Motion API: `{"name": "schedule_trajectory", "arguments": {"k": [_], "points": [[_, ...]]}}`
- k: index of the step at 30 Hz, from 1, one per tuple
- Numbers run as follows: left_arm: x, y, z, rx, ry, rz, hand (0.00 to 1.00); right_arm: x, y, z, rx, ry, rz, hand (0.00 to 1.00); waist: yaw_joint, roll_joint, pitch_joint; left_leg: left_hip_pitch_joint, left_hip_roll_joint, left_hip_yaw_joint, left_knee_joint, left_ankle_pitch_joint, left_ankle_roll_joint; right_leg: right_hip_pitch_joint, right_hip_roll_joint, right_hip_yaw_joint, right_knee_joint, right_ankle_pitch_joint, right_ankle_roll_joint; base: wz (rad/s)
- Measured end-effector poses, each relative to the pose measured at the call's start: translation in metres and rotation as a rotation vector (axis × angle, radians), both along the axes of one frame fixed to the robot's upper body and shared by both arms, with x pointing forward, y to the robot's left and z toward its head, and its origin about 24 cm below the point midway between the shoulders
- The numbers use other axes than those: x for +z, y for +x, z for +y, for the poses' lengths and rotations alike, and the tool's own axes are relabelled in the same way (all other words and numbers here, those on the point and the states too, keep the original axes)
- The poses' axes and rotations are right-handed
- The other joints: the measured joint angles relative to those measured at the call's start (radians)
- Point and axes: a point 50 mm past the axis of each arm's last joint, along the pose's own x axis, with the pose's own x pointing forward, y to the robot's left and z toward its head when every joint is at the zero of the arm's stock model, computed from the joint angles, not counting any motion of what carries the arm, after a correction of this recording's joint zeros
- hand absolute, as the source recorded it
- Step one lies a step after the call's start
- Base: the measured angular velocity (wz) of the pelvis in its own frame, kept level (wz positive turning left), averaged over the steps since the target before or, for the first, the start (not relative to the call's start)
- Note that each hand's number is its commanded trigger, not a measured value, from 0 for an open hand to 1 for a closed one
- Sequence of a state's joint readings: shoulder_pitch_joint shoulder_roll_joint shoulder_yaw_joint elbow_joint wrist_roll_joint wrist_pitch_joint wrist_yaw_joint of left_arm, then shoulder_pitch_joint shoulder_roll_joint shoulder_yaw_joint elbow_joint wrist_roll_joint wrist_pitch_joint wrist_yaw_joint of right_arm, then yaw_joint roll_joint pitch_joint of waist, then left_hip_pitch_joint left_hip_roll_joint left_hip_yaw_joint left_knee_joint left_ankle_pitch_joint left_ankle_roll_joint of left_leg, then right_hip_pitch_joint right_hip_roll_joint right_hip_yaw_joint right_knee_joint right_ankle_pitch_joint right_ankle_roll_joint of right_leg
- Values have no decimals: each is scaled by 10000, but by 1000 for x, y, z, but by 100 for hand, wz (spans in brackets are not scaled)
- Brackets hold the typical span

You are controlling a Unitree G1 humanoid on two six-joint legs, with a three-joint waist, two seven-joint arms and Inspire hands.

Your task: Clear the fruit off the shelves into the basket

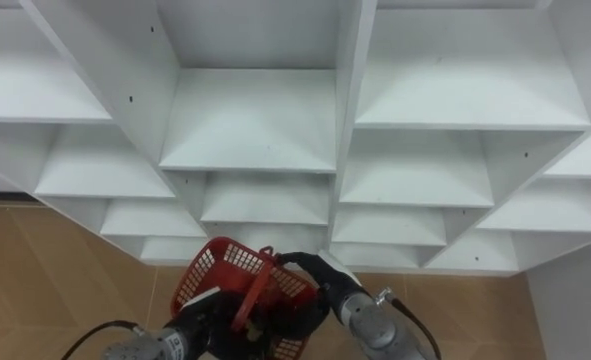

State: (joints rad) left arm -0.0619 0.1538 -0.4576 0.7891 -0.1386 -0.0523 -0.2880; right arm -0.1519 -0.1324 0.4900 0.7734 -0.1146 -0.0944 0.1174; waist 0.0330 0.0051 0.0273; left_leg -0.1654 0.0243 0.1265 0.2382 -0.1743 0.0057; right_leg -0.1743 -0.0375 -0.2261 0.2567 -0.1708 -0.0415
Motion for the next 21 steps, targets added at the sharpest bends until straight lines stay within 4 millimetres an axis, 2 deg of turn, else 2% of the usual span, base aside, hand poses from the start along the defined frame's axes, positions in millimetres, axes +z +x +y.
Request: {"name": "schedule_trajectory", "arguments": {"k": [12,15,17,18,21], "points": [[1,1,1,-190,242,-139,100,-3,-5,-11,-135,-313,93,0,-34,22,-26,226,-37,-29,-22,1,1,291,-42,-49,-91,-33,45,0],[2,-1,6,-9,246,-193,100,-6,-13,-13,-284,-290,173,0,-63,-74,-101,476,-58,-75,-135,1,1,585,-23,-106,-266,-35,55,6],[-1,-6,15,453,413,-141,100,-9,-20,-15,-495,-224,317,0,-40,-199,-209,715,-49,-144,-285,2,0,796,19,-91,-378,-33,56,0],[-2,-9,19,752,461,-80,100,-10,-22,-18,-724,-149,336,0,-39,-234,-233,807,-48,-142,-336,2,0,891,29,-85,-420,-33,56,0],[-9,-21,27,1240,556,196,100,-12,-28,-28,-1418,-117,305,0,-53,-232,-236,1064,-28,-145,-415,1,0,1199,33,-99,-568,-30,70,2]]}}
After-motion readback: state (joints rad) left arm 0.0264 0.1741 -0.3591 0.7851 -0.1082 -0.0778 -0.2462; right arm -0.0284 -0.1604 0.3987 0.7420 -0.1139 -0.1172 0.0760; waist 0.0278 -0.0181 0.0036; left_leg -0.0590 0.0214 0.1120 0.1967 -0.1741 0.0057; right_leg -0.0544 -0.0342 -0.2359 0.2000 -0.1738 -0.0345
